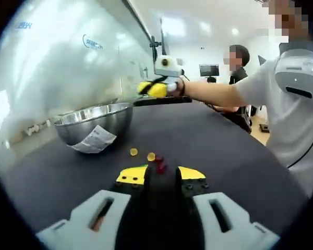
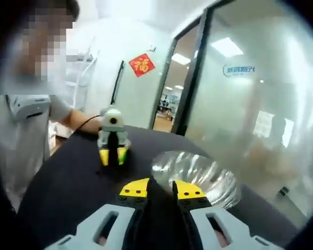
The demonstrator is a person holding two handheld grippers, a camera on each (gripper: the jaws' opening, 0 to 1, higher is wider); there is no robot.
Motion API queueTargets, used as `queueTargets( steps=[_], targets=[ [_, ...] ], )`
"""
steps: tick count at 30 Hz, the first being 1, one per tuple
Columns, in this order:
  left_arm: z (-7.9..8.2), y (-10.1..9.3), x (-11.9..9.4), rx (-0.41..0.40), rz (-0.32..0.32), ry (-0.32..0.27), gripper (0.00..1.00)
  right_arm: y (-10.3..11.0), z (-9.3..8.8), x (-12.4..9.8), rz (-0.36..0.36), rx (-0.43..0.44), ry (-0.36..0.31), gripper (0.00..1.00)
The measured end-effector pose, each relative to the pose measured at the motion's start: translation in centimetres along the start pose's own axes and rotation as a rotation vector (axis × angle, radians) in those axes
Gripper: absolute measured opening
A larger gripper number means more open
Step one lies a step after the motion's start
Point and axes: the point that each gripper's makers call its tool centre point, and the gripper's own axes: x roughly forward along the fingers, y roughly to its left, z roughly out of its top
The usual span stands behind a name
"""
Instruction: Pick candy and put bowl
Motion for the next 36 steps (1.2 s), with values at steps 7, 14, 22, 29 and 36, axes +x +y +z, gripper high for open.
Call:
queueTargets(
  steps=[7,14,22,29,36],
  targets=[
    [-1.0,0.3,1.6,0.014,-0.011,0.057,0.15,2.5,-7.1,1.0,0.05,0.094,0.141,0.12],
    [-1.2,0.7,2.8,0.009,-0.022,0.081,0.15,0.5,-7.1,5.2,0.069,0.112,0.133,0.13],
    [-1.3,0.8,3.8,0.004,-0.06,0.089,0.15,-0.2,-6.2,8.9,0.089,0.084,0.097,0.13],
    [-1.2,0.5,4.1,-0.002,-0.088,0.087,0.11,-0.1,-5.7,10.1,0.082,0.076,0.077,0.13],
    [-1.2,0.2,4.3,0.011,-0.1,0.084,0.06,0.2,-5.3,11.2,0.08,0.059,0.068,0.11]
  ],
)
